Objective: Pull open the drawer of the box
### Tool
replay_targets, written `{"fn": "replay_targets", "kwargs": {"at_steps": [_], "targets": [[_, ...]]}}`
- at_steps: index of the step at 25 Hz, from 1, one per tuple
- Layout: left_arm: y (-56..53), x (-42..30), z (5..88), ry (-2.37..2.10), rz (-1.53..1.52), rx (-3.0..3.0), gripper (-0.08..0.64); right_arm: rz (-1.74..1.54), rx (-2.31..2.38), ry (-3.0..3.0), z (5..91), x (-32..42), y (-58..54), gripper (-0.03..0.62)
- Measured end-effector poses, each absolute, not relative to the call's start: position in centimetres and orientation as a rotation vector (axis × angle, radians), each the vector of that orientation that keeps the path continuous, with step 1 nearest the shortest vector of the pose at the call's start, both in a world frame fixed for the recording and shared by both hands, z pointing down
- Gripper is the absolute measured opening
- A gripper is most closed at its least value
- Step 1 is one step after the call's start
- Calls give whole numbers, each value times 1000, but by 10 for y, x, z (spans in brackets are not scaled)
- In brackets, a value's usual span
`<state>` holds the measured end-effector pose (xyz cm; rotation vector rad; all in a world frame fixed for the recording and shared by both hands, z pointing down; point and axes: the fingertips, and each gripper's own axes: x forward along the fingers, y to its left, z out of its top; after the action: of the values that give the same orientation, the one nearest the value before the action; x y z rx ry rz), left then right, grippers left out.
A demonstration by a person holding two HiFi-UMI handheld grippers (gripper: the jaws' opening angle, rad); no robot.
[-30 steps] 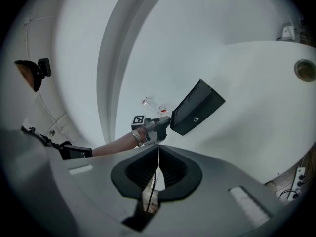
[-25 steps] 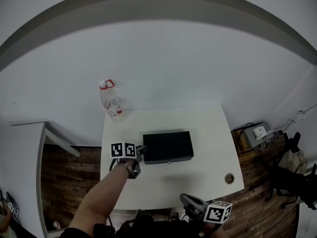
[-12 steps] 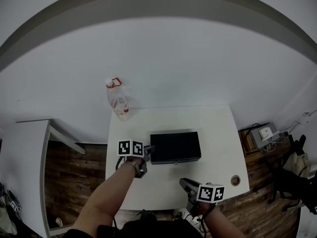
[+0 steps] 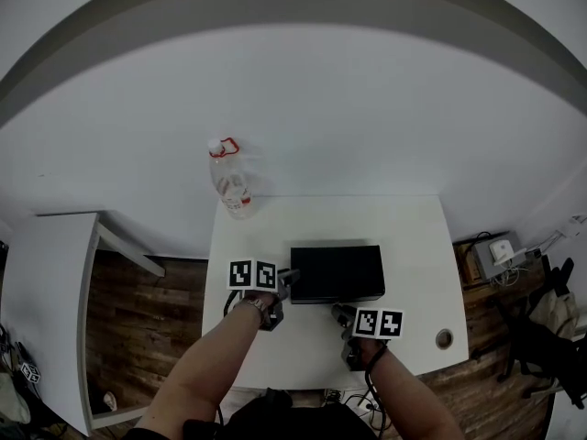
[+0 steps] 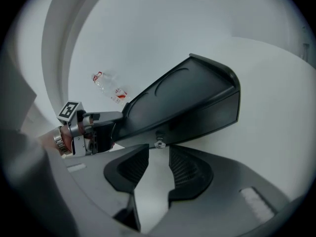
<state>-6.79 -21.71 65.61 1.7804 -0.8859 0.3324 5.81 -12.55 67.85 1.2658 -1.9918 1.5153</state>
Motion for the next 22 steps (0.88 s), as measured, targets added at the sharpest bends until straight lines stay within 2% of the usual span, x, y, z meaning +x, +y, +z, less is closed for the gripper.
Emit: {"fn": "replay_targets", "kwargs": {"at_steps": [8, 11, 14, 22], "targets": [[-217, -69, 656, -893, 298, 1773, 132, 1525, 1252, -1977, 690, 54, -134, 132], [-217, -70, 657, -896, 296, 1770, 132, 1514, 1233, -1983, 692, 50, -135, 124], [-217, -69, 657, -901, 297, 1769, 132, 1503, 1211, -2008, 691, 47, -135, 77], [-216, -68, 657, -921, 294, 1763, 132, 1492, 1230, -2026, 689, 49, -131, 74]]}}
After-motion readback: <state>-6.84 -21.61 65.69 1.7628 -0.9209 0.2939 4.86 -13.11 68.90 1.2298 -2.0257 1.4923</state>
